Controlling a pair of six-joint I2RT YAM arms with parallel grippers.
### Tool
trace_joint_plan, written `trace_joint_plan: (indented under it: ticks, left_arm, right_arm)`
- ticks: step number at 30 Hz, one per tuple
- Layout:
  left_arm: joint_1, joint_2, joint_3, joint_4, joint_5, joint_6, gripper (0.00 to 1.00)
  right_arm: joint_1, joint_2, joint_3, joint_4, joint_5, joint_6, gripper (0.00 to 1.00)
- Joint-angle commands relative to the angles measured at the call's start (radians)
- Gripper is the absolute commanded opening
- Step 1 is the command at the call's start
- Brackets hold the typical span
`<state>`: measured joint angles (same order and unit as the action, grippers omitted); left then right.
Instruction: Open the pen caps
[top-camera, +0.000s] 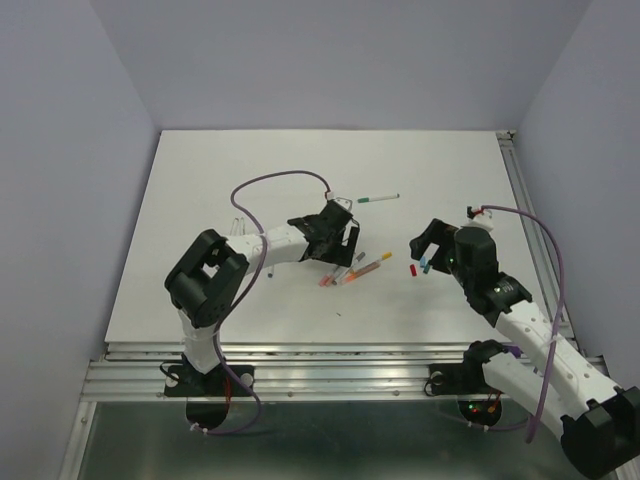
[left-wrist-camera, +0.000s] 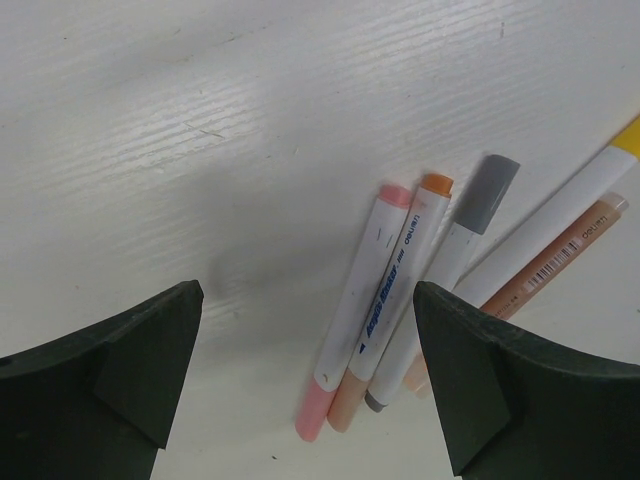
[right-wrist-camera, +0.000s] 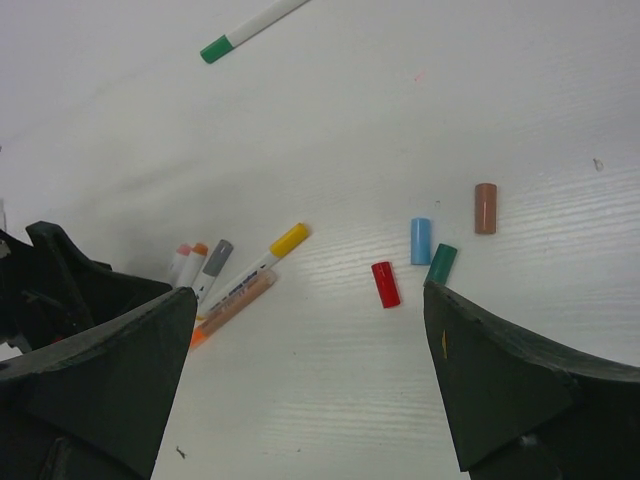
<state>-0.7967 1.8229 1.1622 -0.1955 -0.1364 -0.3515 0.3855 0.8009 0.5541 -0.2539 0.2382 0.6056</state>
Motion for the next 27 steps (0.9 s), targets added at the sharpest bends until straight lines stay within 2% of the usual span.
trace_joint_plan:
  ticks: [1,15,22,25,26,27]
  left_arm:
    - [-0.004,0.004,0.050,-0.022,-0.045,-0.001,0.99]
    - [-0.015,0.067,0.090,-0.053,-0.097,0.011,0.99]
    - [-0.048,0.099,0.099,-0.081,-0.114,0.023,0.92]
    - [-0.064,0.102,0.077,-0.085,-0.082,0.020,0.81]
    - [-0.065,0.107,0.068,-0.082,-0.071,0.007,0.70]
    - [-0.070,0.122,0.051,-0.082,-0.060,0.002,0.65]
  right_arm:
    - [-0.005,-0.012,-0.016,0.012,0.001,-0.015,1.00]
    - [-0.007,-0.006,-0.017,0.016,-0.005,-0.015,1.00]
    - [-0.005,-0.008,-0.017,0.015,0.003,-0.015,1.00]
    - [-0.005,-0.008,-0.019,0.013,0.006,-0.015,1.00]
    - [-0.005,-0.009,-0.017,0.012,0.007,-0.015,1.00]
    - [-0.005,-0.009,-0.020,0.013,0.009,-0.015,1.00]
